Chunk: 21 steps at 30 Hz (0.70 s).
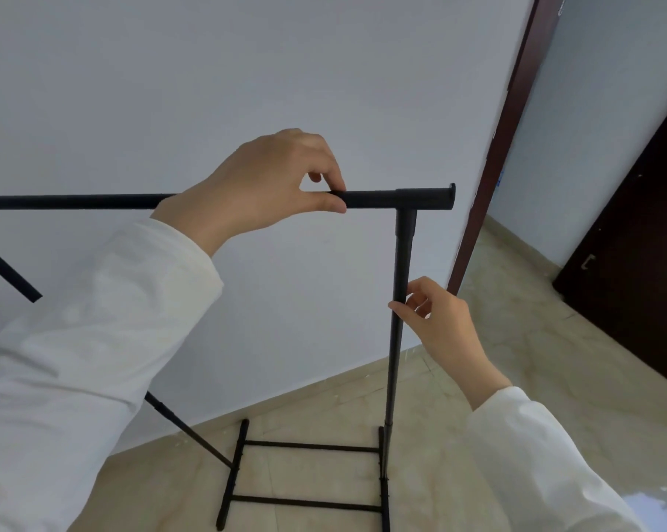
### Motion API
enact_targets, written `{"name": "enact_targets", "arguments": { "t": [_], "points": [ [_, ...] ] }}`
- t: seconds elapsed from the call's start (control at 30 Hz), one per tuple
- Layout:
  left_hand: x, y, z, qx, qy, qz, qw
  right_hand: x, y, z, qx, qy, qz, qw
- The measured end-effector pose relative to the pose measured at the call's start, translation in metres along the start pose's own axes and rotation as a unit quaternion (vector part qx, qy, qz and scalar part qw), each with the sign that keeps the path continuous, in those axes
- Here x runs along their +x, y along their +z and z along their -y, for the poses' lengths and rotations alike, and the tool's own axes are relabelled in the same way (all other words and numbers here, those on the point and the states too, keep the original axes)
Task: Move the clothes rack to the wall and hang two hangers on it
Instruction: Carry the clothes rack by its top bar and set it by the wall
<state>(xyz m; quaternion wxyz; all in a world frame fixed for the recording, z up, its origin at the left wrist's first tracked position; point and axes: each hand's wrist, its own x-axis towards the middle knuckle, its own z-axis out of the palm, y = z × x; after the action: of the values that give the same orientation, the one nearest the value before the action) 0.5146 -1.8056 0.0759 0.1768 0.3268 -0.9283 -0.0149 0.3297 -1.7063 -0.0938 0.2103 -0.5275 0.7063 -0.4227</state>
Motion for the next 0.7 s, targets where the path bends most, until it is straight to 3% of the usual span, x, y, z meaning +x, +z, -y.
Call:
{"name": "enact_targets", "arguments": {
  "t": [0.3,0.7],
  "points": [
    [0.026,-0.001,0.019,0.034,0.022,-0.018,0.999,0.038,-0.002,0.006,-0.013,0.002,0.001,1.000],
    [0.056,0.001,0.045,0.084,-0.019,-0.070,0.994,0.102,0.009,0.010,-0.038,-0.041,0.005,0.998]
  ]
}}
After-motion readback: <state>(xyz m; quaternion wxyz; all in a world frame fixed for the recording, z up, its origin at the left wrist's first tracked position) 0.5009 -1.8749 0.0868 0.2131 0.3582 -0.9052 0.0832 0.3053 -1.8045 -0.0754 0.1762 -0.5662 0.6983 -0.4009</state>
